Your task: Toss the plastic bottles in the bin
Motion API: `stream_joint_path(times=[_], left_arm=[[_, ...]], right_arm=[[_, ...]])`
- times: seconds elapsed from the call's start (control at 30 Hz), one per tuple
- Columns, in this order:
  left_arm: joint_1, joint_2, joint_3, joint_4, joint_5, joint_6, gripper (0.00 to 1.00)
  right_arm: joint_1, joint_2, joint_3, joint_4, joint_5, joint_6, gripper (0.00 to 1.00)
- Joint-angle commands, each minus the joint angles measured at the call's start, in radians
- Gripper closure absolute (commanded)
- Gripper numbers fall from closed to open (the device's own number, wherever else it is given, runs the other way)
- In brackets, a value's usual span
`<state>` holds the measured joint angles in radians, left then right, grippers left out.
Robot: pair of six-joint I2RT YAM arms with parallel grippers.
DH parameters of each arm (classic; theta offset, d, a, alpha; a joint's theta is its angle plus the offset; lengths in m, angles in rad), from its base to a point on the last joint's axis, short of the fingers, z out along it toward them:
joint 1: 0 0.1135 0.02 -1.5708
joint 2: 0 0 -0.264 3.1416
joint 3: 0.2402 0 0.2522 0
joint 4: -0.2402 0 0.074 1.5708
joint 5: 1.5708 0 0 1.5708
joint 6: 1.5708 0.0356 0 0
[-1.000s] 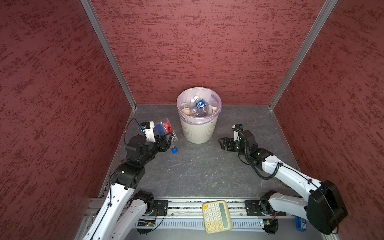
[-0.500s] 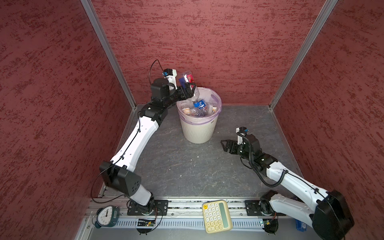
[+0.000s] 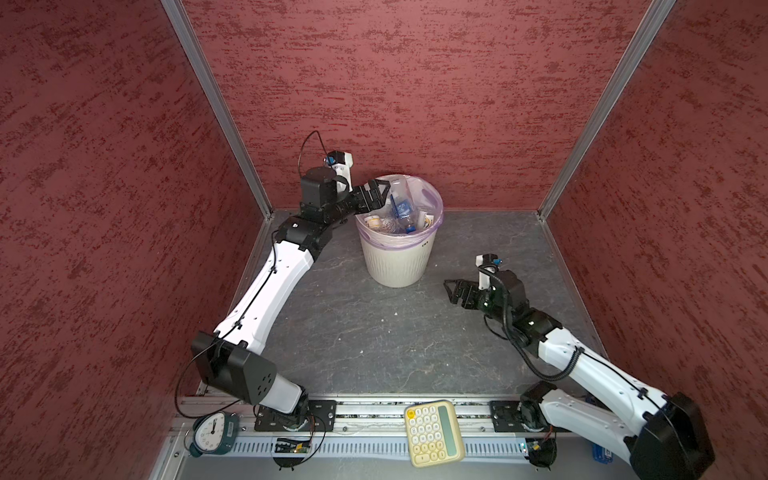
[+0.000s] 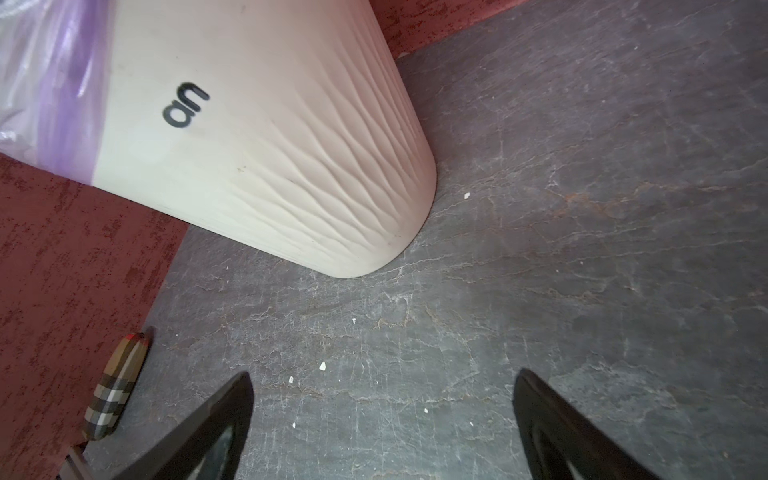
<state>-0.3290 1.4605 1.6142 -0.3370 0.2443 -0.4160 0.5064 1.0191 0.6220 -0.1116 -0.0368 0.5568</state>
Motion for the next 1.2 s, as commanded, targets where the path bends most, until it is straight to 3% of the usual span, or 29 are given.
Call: stream_joint_path(times=[0.0, 0.63, 1.07, 1.17], left_arm=[[0.019, -0.047, -0.045, 0.014, -0.011, 0.035, 0.01], [0.187, -0.299, -0.381, 0.008, 0.07, 0.006, 0.01], [0.282, -0.383, -0.637, 0.02, -0.001, -0.081, 0.01], [0.293, -0.376, -0.672, 0.03, -0.017, -0.05, 0.01]], right_arm=[[-0.008, 0.013, 0.049, -0.025, 0.047, -0.03, 0.01], [-0.038, 0.091, 0.188, -0.086, 0.087, -0.104, 0.01], [-0.15, 0.144, 0.305, -0.179, 0.232, -0.144, 0.01], [-0.199, 0.165, 0.33, -0.193, 0.253, -0.146, 0.01]])
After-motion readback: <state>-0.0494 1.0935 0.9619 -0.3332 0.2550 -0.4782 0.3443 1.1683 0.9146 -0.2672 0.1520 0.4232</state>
